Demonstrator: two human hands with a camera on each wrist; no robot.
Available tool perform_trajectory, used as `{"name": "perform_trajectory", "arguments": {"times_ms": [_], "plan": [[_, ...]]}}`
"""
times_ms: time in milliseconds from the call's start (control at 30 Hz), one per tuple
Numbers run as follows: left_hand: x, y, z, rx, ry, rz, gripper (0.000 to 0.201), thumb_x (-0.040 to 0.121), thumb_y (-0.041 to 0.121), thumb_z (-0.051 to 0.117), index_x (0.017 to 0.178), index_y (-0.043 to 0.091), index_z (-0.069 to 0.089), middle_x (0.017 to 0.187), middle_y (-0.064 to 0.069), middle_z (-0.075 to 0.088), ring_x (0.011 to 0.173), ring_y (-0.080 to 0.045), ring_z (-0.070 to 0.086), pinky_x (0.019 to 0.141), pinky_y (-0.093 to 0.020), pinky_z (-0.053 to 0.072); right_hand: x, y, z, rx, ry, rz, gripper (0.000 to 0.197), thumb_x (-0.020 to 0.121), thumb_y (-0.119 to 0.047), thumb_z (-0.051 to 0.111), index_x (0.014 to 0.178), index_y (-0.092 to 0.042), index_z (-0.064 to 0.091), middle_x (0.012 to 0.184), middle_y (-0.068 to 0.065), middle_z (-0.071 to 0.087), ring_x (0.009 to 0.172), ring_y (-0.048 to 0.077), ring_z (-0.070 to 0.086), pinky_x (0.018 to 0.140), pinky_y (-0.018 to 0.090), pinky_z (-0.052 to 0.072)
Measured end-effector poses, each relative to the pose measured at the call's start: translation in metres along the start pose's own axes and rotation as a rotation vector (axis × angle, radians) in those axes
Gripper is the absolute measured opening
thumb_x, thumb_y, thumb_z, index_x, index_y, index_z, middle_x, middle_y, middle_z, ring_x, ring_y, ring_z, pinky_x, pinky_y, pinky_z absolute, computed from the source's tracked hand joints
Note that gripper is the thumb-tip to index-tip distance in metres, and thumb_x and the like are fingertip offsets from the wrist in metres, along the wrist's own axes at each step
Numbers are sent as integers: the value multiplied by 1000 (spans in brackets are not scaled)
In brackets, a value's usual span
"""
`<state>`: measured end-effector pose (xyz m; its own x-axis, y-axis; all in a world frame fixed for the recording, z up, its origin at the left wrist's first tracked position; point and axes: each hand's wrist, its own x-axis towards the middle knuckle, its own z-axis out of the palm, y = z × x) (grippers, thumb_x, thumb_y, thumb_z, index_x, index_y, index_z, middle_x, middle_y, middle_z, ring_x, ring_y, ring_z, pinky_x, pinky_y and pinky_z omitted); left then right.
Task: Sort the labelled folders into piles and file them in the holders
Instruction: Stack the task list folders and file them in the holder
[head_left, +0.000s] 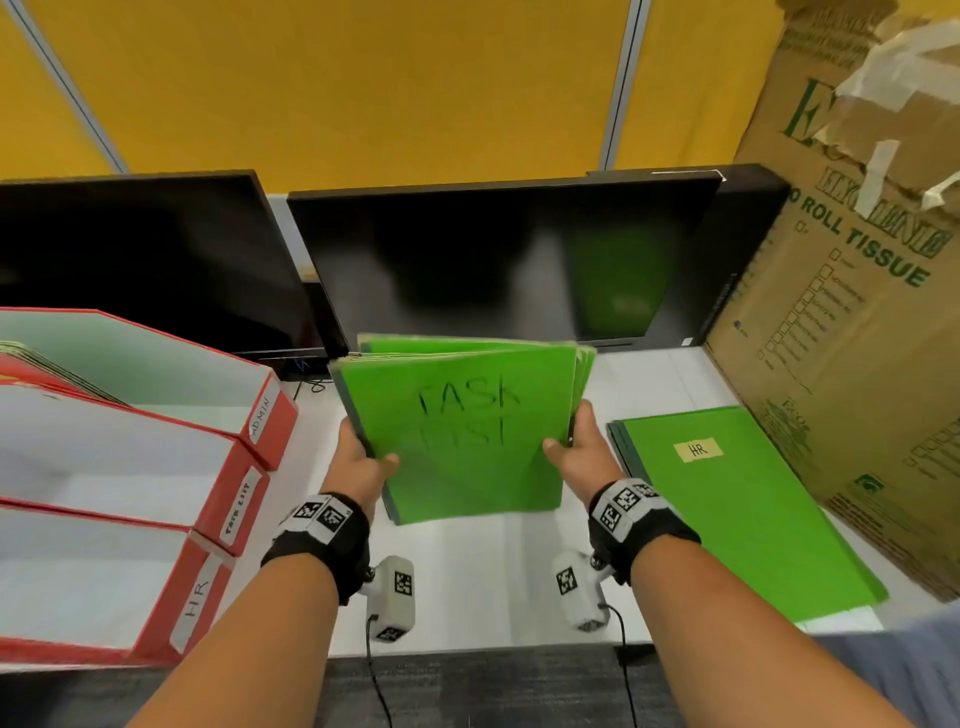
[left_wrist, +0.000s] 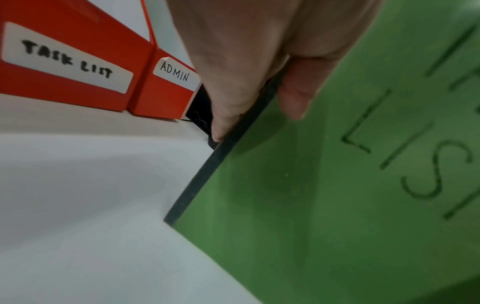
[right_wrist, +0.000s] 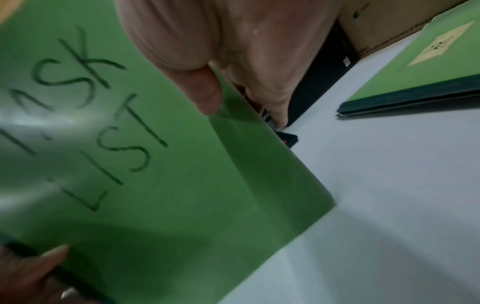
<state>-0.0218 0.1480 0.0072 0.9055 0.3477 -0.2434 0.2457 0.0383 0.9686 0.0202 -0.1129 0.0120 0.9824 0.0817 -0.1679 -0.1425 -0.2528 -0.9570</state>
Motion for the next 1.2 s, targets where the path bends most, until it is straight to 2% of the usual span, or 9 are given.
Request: {"name": "perform_trajectory", "arguments": {"times_ms": [100, 300, 533, 633, 733, 800, 900, 967, 1200], "plan": [[-1, -15, -3, 94, 3, -43, 62, 84, -17, 49, 124, 30, 40, 114, 0, 60, 114, -31, 54, 103, -49, 42, -6, 12, 11, -100, -23, 60, 37, 94, -3, 45, 126, -17, 36, 116, 2, 58, 112, 24, 55, 92, 30, 43], [8, -5, 3, 165, 80, 13, 54, 90, -8, 49, 134, 21, 38, 119, 0, 55, 114, -26, 52, 105, -43, 40, 5, 0, 10, -99, 78, -10, 38, 93, -1, 43, 127, -20, 42, 115, 2, 61, 105, 21, 56, 97, 33, 43], [2, -10, 5, 428, 6, -57, 35, 94, 7, 50, 127, 13, 41, 111, -4, 57, 103, -25, 55, 94, -36, 43, 3, 30, 10, -348, 94, 144, 30, 91, -9, 50, 121, -10, 44, 120, 11, 47, 108, 29, 53, 98, 39, 44], [5, -18, 3, 377, -18, -77, 27, 92, 12, 55, 116, 19, 44, 106, -6, 61, 96, -28, 60, 91, -42, 50, 4, 31, 5, -347, 79, 137, 35, 89, -12, 56, 122, -13, 46, 118, 8, 52, 106, 27, 55, 97, 37, 45], [34, -75, -9, 284, -24, -176, 50, 75, 51, 68, 114, 27, 47, 108, -9, 65, 97, -32, 65, 88, -52, 52, -1, 39, 3, -310, 95, 151, 36, 88, -7, 57, 123, -14, 51, 112, 6, 61, 100, 22, 57, 91, 30, 46], [51, -113, -16, 270, 26, -263, 75, 64, 74, 59, 120, 25, 48, 118, -12, 63, 105, -34, 61, 94, -54, 48, -3, 46, 3, -273, 118, 185, 34, 89, -5, 56, 121, -13, 53, 110, 9, 64, 95, 21, 58, 85, 26, 45], [26, -79, -13, 396, 69, -272, 46, 93, 38, 46, 127, 7, 46, 120, -21, 58, 109, -36, 56, 99, -48, 44, -2, 50, 6, -294, 134, 211, 25, 90, -3, 49, 112, -14, 55, 102, 10, 65, 88, 22, 58, 75, 23, 42], [17, -63, -15, 476, 114, -244, 34, 99, 24, 40, 125, 2, 45, 117, -25, 57, 107, -38, 56, 96, -43, 44, 2, 50, 8, -339, 163, 197, 19, 90, -1, 44, 100, -15, 52, 94, 8, 61, 84, 23, 55, 71, 23, 39], [28, -46, -48, 499, 353, -225, 32, 100, 20, 34, 124, 2, 44, 114, -31, 56, 105, -44, 55, 93, -48, 45, 12, 35, -6, -382, 406, 241, 36, 89, 6, 33, 120, -9, 44, 79, 12, 52, 66, 25, 48, 59, 26, 34]]}}
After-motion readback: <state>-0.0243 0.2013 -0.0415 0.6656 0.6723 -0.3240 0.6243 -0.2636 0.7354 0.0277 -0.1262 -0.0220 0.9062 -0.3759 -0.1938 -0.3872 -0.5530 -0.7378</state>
